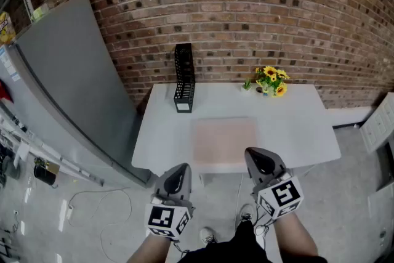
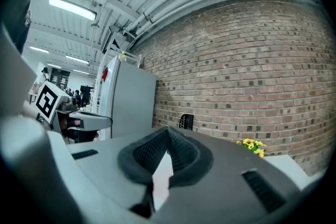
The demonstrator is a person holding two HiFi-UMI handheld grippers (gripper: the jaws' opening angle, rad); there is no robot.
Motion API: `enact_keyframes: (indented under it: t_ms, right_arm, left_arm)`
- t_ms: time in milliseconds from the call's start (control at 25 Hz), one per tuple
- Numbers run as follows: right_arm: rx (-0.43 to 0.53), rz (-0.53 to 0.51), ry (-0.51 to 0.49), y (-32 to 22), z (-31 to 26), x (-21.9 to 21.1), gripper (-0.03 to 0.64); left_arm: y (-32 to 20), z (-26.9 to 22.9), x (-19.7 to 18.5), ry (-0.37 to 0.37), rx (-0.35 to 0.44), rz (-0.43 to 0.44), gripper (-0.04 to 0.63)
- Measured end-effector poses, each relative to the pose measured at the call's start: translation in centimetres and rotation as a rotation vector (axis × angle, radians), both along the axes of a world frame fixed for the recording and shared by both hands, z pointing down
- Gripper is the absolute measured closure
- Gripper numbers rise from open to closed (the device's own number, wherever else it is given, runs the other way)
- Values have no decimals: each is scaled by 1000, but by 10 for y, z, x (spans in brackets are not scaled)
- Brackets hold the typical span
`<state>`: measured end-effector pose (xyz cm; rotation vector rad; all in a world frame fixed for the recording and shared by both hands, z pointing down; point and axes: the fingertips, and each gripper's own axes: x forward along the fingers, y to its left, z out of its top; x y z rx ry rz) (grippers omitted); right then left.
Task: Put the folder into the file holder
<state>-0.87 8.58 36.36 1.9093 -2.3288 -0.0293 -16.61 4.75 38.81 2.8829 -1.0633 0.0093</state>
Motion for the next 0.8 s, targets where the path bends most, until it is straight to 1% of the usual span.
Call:
enact_keyframes:
  t_ms: [280, 520, 800]
  right_arm:
    - [-15, -6, -6, -3, 6, -3, 614]
    - [3, -11, -36, -10, 2, -8, 614]
    - [23, -30, -14, -20, -4, -15, 612]
  left_arm:
    - [-3, 3, -1, 0, -11, 0, 589]
    - [-8, 7, -7, -3, -25, -2, 589]
    - [-18, 9, -16, -5, -24, -23, 588]
